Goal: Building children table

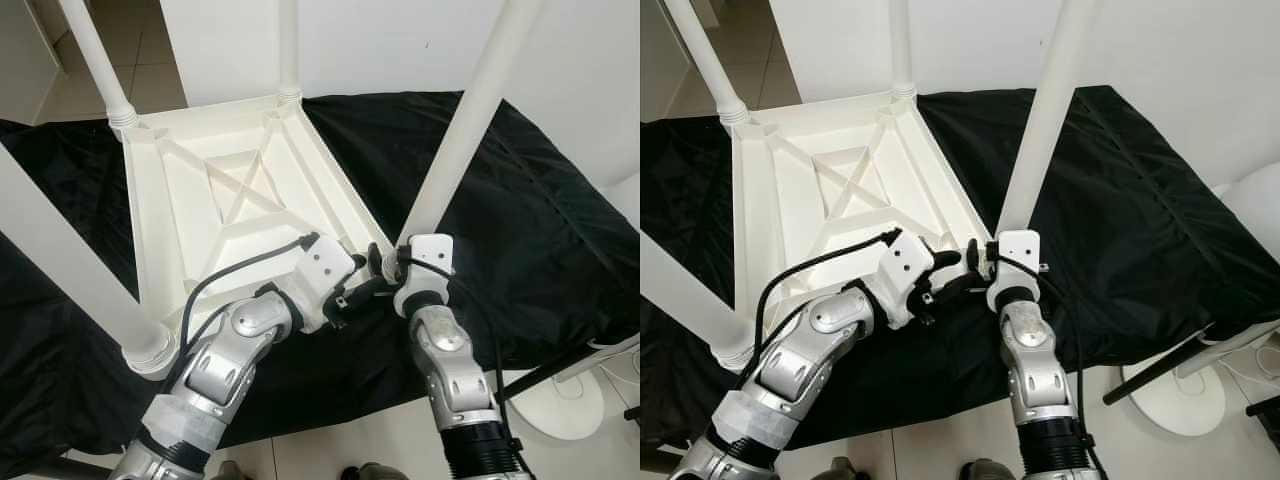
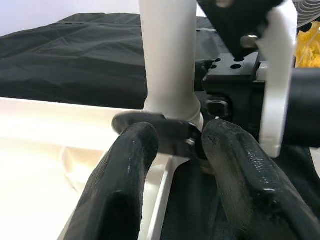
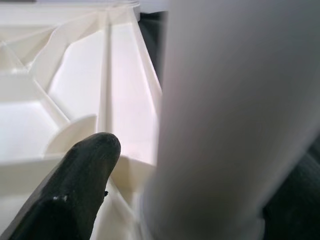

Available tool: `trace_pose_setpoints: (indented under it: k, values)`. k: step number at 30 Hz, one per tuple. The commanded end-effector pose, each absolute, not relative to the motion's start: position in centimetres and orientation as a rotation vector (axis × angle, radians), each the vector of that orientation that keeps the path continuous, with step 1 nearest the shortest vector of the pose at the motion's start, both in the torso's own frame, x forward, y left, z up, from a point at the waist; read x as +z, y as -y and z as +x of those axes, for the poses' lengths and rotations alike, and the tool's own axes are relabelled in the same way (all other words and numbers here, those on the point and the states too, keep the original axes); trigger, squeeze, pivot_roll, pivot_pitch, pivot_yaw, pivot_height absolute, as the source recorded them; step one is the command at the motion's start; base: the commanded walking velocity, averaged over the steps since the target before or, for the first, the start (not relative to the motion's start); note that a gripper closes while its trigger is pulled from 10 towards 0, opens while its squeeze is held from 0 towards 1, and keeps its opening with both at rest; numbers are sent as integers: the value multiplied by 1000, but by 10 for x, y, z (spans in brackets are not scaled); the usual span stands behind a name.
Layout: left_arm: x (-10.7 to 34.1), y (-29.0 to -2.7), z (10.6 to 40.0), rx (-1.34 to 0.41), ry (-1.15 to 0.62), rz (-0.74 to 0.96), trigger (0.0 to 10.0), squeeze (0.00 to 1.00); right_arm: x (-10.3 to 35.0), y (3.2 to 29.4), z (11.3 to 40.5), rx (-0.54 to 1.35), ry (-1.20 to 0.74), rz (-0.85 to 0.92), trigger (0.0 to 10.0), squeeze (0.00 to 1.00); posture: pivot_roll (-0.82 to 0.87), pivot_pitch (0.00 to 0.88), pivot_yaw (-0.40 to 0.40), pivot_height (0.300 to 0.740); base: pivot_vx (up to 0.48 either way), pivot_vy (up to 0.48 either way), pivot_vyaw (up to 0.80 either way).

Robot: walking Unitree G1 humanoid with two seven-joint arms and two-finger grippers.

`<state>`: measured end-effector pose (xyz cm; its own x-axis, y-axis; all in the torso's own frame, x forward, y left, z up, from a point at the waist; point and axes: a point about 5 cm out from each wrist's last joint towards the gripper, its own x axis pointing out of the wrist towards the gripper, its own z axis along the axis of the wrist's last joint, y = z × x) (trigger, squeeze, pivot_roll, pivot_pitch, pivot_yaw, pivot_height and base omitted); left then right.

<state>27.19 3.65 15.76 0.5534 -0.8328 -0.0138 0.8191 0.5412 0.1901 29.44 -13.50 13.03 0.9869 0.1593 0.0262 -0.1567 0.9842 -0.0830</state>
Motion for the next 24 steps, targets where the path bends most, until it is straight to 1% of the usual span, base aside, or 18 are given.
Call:
trace_pose_setpoints:
  k: [1, 3, 4, 6, 7, 10, 13, 19, 24]
  values:
    - [155, -37, 270, -989, 75, 197, 10000, 0, 127, 138, 291, 228, 25, -85, 10000, 0, -101, 38, -1, 740, 0, 0, 0]
    - [155, -37, 270, -995, 73, 201, 10000, 0, 127, 145, 290, 310, 24, -118, 10000, 0, -103, 37, 0, 740, 0, 0, 0]
    - [155, -37, 270, -995, 73, 201, 10000, 0, 127, 145, 290, 310, 24, -118, 10000, 0, -103, 37, 0, 740, 0, 0, 0]
    - [153, -39, 266, -1020, 65, 208, 10000, 0, 127, 157, 290, 389, 23, -154, 10000, 0, -106, 38, 3, 740, 0, 0, 0]
    - [153, -39, 266, -1020, 65, 208, 10000, 0, 127, 157, 290, 389, 23, -154, 10000, 0, -106, 38, 3, 740, 0, 0, 0]
    - [151, -41, 260, -1071, 51, 204, 10000, 0, 126, 170, 294, 451, 9, -187, 10000, 0, -102, 39, 3, 740, 0, 0, 0]
    - [151, -43, 257, -1103, 41, 200, 10000, 0, 129, 176, 299, 488, 15, -209, 10000, 0, -101, 40, 5, 740, 0, 0, 0]
    - [150, -44, 253, -1144, 22, 212, 10000, 0, 137, 178, 311, 561, 35, -231, 10000, 0, -92, 43, 11, 740, 0, 0, 0]
    - [150, -45, 252, -1141, 20, 221, 10000, 0, 144, 172, 324, 619, 55, -248, 10000, 0, -84, 46, 15, 740, 0, 0, 0]
